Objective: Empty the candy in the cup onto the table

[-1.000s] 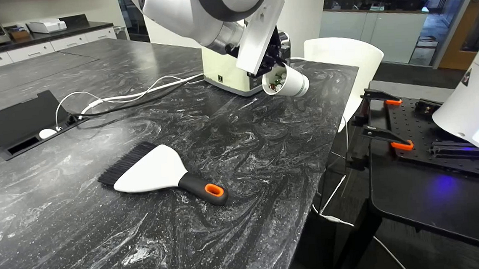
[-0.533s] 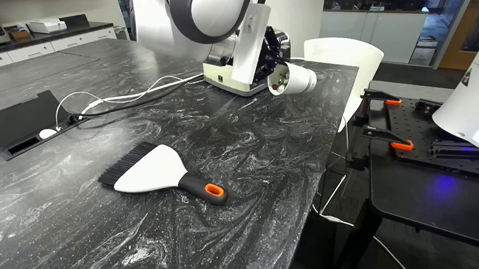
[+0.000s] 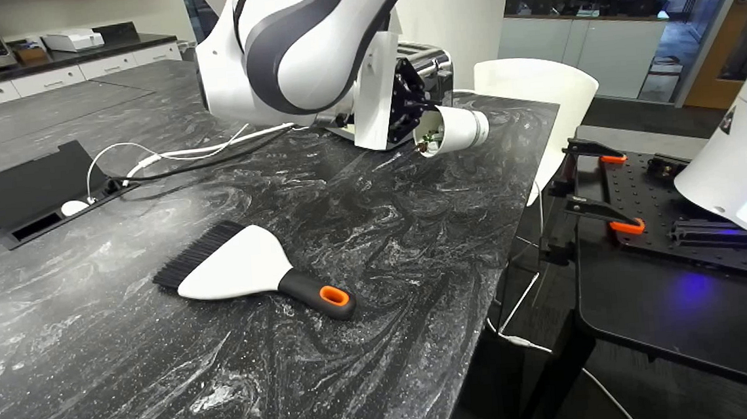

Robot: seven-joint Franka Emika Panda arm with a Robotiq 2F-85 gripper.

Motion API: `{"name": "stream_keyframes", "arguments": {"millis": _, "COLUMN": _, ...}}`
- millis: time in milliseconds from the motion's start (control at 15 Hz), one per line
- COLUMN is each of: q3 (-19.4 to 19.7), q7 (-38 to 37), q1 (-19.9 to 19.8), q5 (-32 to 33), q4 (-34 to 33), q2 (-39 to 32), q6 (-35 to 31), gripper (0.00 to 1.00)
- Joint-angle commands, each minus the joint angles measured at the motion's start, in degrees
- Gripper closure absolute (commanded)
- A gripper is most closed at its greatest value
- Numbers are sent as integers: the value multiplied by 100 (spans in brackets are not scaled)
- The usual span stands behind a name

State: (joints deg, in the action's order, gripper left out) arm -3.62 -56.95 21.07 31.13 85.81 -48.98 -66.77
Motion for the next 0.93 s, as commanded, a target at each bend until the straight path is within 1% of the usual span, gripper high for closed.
{"name": "stream_keyframes", "arguments": {"millis": 0, "q3": 186, "q7": 535, "q1": 144, "q5": 196, "q4": -608, "q2": -458, "q6": 482, "gripper": 99}}
{"name": "stream_keyframes", "arguments": {"millis": 400, "q3": 313, "q7": 1116, "q1": 190, "q5": 380, "q4": -1157, "q2": -940, "q6": 765, "gripper": 99}}
{"name": "stream_keyframes", "arguments": {"millis": 867, "q3": 436, "q7": 1726, "q1": 265, "q5": 608, "q4": -1661, "q2": -1304, "q6": 1289, "gripper": 99}}
